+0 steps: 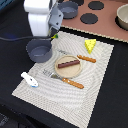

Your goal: Interact with the objects in diverse but meaningful ways.

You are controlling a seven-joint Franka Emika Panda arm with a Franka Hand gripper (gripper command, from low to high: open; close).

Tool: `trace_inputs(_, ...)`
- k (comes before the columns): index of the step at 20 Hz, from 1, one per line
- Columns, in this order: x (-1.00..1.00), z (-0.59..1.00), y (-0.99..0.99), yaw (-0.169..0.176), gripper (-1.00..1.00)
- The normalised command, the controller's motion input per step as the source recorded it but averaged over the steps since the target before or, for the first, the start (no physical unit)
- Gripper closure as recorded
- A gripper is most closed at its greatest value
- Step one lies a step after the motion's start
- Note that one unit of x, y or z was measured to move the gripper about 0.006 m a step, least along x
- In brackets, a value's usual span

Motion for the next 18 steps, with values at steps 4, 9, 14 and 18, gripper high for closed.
trace_inputs(4, 0.59, 0.0, -0.78, -0.006, 1.0)
trace_inputs(9, 0.85, 0.03, -0.73, -0.012, 1.0)
trace_inputs(14, 0.91, 0.05, -0.65, -0.005, 1.0)
trace_inputs(18, 0.93, 0.0, -0.56, -0.001, 1.0)
